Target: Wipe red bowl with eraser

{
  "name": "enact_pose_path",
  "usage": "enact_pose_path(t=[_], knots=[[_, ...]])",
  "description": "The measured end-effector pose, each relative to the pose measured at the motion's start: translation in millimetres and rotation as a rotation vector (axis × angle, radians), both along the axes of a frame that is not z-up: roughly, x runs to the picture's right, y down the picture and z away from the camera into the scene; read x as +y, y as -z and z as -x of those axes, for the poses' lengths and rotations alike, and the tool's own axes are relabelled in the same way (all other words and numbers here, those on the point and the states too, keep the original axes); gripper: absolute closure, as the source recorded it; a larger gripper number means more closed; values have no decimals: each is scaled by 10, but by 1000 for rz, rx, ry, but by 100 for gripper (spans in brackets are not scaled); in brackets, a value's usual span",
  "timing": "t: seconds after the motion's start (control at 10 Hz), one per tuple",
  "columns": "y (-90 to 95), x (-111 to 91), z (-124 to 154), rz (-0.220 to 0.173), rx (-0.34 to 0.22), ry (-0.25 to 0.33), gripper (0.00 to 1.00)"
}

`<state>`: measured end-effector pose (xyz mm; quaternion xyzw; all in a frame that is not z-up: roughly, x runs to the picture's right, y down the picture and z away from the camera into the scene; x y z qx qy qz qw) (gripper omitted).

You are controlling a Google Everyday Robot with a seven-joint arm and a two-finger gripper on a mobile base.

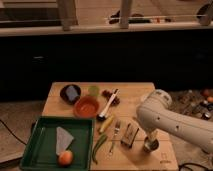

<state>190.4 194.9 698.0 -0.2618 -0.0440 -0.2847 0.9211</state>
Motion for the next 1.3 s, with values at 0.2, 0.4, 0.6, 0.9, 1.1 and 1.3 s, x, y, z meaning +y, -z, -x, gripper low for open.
enact_pose_path(t=[0.2,0.4,0.6,0.9,1.1,1.3], knots=[[-13,-55,143,10,-51,33,20],[-62,-82,349,27,-100,73,20],[-103,-92,429,39,-122,99,20],[-228,-91,590,60,-164,138,20],[-332,-54,609,79,-177,141,20],[-454,10,607,97,-183,139,20]])
